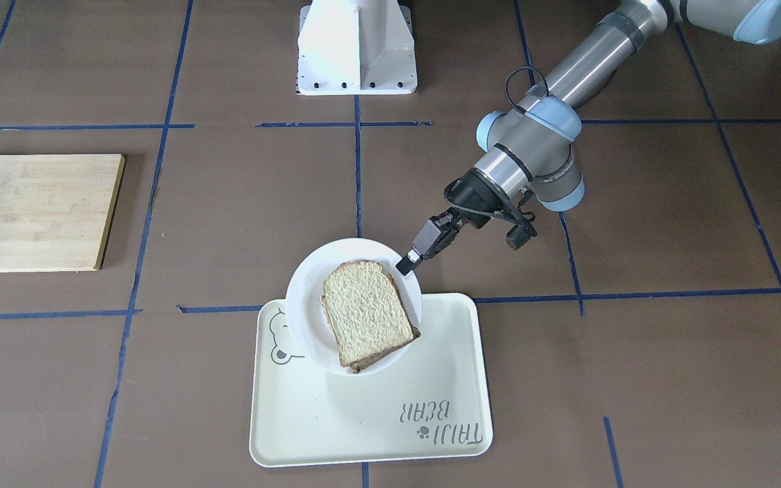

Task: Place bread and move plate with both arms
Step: 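Carry the plate with the left gripper onto the bear tray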

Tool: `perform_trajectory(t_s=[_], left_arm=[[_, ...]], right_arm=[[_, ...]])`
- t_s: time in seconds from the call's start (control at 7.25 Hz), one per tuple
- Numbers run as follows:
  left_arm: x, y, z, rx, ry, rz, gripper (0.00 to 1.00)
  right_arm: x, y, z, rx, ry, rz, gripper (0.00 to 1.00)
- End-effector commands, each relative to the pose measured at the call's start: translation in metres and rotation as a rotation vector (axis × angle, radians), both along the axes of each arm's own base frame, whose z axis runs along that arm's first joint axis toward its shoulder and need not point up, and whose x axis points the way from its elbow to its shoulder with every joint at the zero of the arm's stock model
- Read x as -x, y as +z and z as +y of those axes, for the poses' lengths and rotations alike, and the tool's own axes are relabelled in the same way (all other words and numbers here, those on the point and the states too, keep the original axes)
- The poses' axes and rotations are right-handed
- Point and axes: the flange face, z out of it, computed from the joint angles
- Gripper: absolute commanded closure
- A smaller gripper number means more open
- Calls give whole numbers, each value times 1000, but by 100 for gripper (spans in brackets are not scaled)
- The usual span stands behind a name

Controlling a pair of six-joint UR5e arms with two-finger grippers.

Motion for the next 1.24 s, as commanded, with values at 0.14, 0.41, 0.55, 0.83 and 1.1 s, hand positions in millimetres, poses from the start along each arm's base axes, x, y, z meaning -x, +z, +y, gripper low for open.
perform_trajectory(t_s=[0.14,0.41,0.55,0.83,1.1], left_arm=[[-37,10,-60,89,-93,-76,100],[-48,12,-63,101,-93,-92,89],[-49,10,-62,99,-87,-90,69],[-48,11,-61,96,-83,-93,0],[-32,4,-48,60,-44,-69,0]], right_arm=[[0,-1,0,-2,0,0,0],[0,-1,0,-2,0,-2,0],[0,-2,0,-4,1,-1,0],[0,-3,-1,-4,2,-1,0],[0,-2,-1,-3,2,-1,0]])
